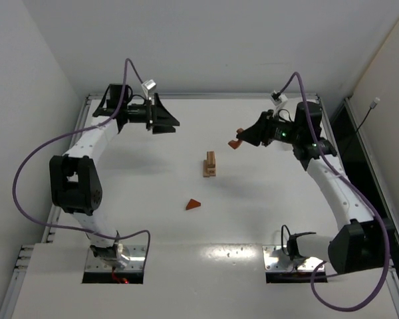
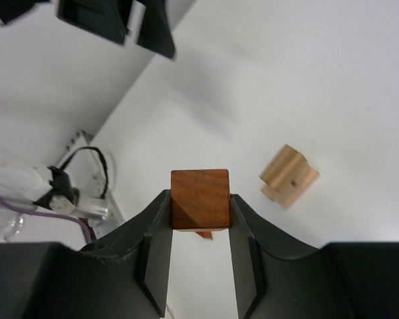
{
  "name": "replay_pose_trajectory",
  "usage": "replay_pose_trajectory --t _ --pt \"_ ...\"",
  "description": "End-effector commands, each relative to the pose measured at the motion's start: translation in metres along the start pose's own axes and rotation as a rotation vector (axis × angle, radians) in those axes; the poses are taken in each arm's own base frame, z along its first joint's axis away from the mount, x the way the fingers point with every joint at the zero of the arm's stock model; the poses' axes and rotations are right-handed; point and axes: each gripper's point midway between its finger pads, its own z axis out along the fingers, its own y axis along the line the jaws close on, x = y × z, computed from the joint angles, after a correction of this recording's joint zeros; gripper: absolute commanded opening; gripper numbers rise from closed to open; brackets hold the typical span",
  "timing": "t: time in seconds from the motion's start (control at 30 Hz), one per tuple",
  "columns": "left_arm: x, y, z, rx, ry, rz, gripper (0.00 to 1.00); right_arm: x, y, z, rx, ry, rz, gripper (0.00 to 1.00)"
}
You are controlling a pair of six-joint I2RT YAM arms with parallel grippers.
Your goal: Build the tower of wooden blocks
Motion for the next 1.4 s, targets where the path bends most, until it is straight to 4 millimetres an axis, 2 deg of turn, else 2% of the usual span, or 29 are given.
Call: replay_pose_trajectory --t 0.0,0.03,0.07,0.1,0.13,0.17,0.2,0.23,0.3,0.4,0.47,0.5,0.73,0.87,0.9,1.07,1.1,1.2,1.23,1.3,1.37 --pt "-0.014 0.028 -0.033 -0.217 -0.101 0.074 0.71 0.035 -0.024 -0.019 0.076 0.181 -0.060 0.00" --pt "-0.020 0.032 -0.040 -0.267 -0.118 0.097 0.71 0.034 -0.029 -0.022 0.090 0.195 -0.052 0.00" --pt "-0.023 0.036 -0.049 -0.316 -0.130 0.144 0.71 0.050 -0.042 -0.026 0.132 0.257 0.011 0.00" --pt "-0.021 0.046 -0.054 -0.383 -0.130 0.135 0.71 0.051 -0.046 -0.027 0.142 0.281 -0.003 0.00" --pt "-0.025 0.044 -0.059 -0.423 -0.138 0.170 0.71 0.055 -0.053 -0.031 0.167 0.308 0.020 0.00" --pt "-0.024 0.052 -0.062 -0.465 -0.138 0.176 0.72 0.070 -0.064 -0.037 0.215 0.369 0.079 0.00" --pt "-0.026 0.060 -0.072 -0.555 -0.155 0.182 0.74 0.075 -0.068 -0.038 0.233 0.397 0.097 0.00" --pt "-0.027 0.060 -0.077 -0.598 -0.171 0.187 0.75 0.078 -0.074 -0.042 0.259 0.419 0.113 0.00" --pt "-0.026 0.066 -0.086 -0.668 -0.182 0.174 0.77 0.104 -0.086 -0.051 0.328 0.520 0.202 0.00" --pt "-0.031 0.077 -0.105 -0.808 -0.219 0.197 0.80 0.126 -0.099 -0.063 0.429 0.619 0.285 0.00" --pt "-0.029 0.081 -0.111 -0.854 -0.224 0.187 0.82 0.141 -0.110 -0.071 0.498 0.695 0.336 0.00" --pt "-0.026 0.085 -0.112 -0.865 -0.220 0.180 0.82 0.139 -0.115 -0.073 0.532 0.704 0.339 0.00" --pt "-0.014 0.099 -0.120 -0.930 -0.221 0.145 0.82 0.173 -0.157 -0.089 0.751 0.935 0.339 0.00" --pt "-0.014 0.104 -0.123 -0.957 -0.234 0.137 0.84 0.181 -0.174 -0.082 0.779 1.003 0.335 0.00" --pt "-0.014 0.104 -0.123 -0.957 -0.234 0.137 1.00 0.182 -0.177 -0.079 0.783 1.006 0.347 0.00" --pt "-0.012 0.105 -0.121 -0.945 -0.233 0.154 1.00 0.189 -0.193 -0.058 0.777 1.037 0.324 0.00" --pt "-0.013 0.100 -0.122 -0.941 -0.248 0.155 1.00 0.192 -0.197 -0.058 0.785 1.043 0.321 0.00" --pt "-0.009 0.101 -0.120 -0.928 -0.248 0.142 1.00 0.194 -0.206 -0.053 0.793 1.049 0.319 0.00" --pt "-0.006 0.098 -0.118 -0.914 -0.252 0.128 1.00 0.190 -0.208 -0.051 0.793 1.038 0.312 0.00" --pt "0.002 0.101 -0.114 -0.881 -0.243 0.082 1.00 0.198 -0.211 -0.048 0.780 1.049 0.328 0.05" --pt "0.006 0.106 -0.115 -0.872 -0.257 0.030 1.00 0.193 -0.213 -0.044 0.781 1.031 0.316 0.13"
